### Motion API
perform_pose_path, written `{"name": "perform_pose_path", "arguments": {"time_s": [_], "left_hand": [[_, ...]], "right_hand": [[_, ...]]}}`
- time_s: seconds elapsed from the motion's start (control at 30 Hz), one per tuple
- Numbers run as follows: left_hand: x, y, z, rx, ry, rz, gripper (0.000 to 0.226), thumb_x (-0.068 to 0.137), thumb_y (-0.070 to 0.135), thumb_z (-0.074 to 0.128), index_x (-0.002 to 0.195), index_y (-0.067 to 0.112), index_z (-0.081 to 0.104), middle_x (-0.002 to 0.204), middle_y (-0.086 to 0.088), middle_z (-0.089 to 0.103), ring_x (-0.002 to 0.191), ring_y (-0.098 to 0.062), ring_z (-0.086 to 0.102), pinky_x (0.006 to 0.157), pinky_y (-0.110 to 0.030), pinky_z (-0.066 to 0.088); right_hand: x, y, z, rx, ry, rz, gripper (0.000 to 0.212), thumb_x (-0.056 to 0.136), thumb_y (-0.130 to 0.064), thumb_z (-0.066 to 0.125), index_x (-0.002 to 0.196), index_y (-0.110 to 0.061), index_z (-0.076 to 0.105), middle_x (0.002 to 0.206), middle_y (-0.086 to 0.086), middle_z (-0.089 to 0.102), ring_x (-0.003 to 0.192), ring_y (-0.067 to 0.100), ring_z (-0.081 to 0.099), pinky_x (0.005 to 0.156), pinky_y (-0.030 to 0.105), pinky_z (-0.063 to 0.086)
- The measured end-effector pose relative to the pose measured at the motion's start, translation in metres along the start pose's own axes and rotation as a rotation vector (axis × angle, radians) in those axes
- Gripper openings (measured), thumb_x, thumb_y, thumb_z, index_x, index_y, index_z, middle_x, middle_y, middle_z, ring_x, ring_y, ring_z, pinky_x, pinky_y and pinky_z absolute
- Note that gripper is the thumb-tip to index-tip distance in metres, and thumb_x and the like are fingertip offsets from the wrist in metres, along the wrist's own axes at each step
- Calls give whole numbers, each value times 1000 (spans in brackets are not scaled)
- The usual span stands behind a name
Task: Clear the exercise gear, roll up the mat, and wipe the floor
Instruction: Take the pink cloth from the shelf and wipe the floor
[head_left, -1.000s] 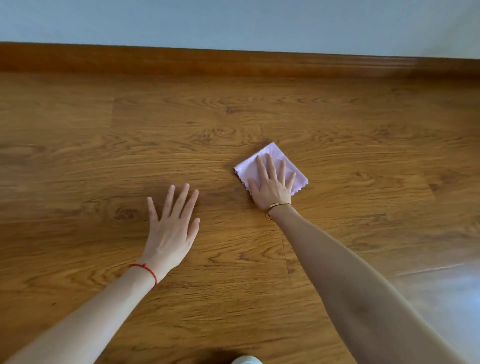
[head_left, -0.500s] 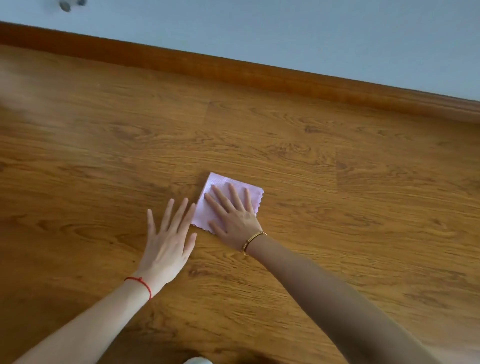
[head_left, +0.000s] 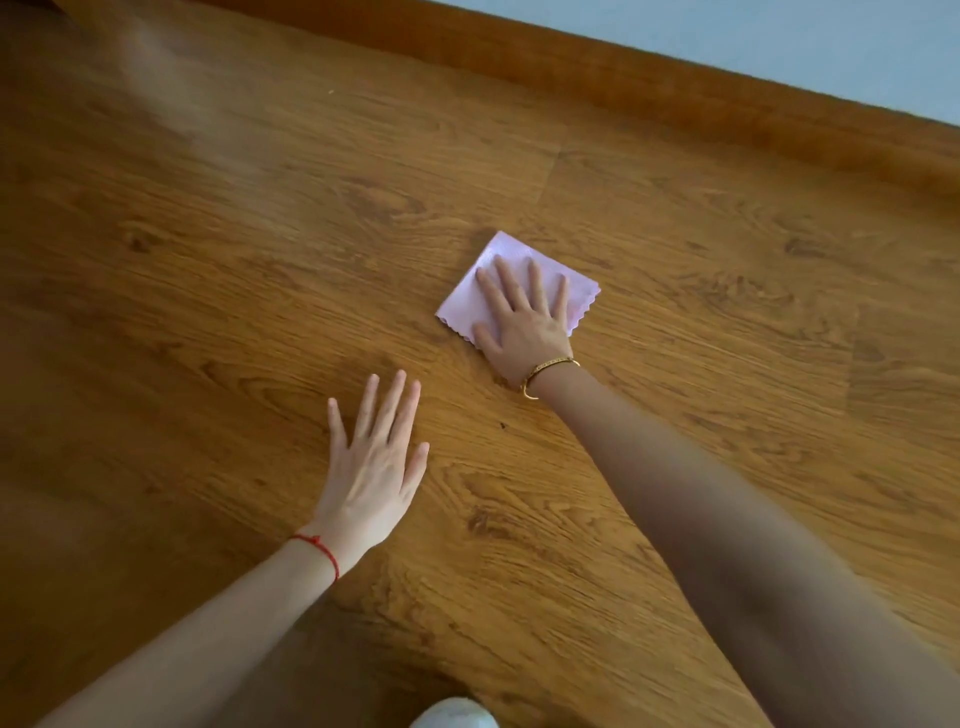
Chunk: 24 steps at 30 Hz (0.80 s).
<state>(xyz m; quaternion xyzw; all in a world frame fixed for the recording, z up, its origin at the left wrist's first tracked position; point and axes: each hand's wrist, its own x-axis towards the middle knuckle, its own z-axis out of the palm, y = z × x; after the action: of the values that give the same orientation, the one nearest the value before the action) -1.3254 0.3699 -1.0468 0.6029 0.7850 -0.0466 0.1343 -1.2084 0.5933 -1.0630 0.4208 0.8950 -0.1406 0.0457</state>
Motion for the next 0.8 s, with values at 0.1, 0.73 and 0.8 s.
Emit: {"name": "perform_pose_path", "arguments": {"time_s": [0.1, 0.73, 0.8], "left_hand": [[-1, -4, 1, -14, -10, -37, 71, 99, 52, 10, 161, 16, 5, 169, -3, 1, 156, -29, 0, 120, -67, 9], [23, 109, -15, -243, 90, 17, 61, 98, 40, 36, 152, 13, 34, 159, -9, 35, 143, -30, 34, 112, -48, 35], [24, 125, -14, -192, 82, 117, 66, 93, 43, 30, 152, 14, 35, 159, -9, 36, 144, -31, 34, 113, -50, 34]], "right_hand": [[-1, -11, 1, 1, -12, -19, 69, 98, -48, 28, 158, -28, 0, 166, -4, -9, 152, 32, -15, 117, 63, -12], [-200, 43, 38, 7, 24, -97, 71, 96, -52, 34, 158, -32, 7, 167, -6, 1, 153, 31, -8, 119, 63, -2], [-224, 65, 35, 17, 34, -15, 71, 95, -52, 35, 158, -31, 9, 167, -7, 4, 153, 31, -6, 119, 63, 0]]}}
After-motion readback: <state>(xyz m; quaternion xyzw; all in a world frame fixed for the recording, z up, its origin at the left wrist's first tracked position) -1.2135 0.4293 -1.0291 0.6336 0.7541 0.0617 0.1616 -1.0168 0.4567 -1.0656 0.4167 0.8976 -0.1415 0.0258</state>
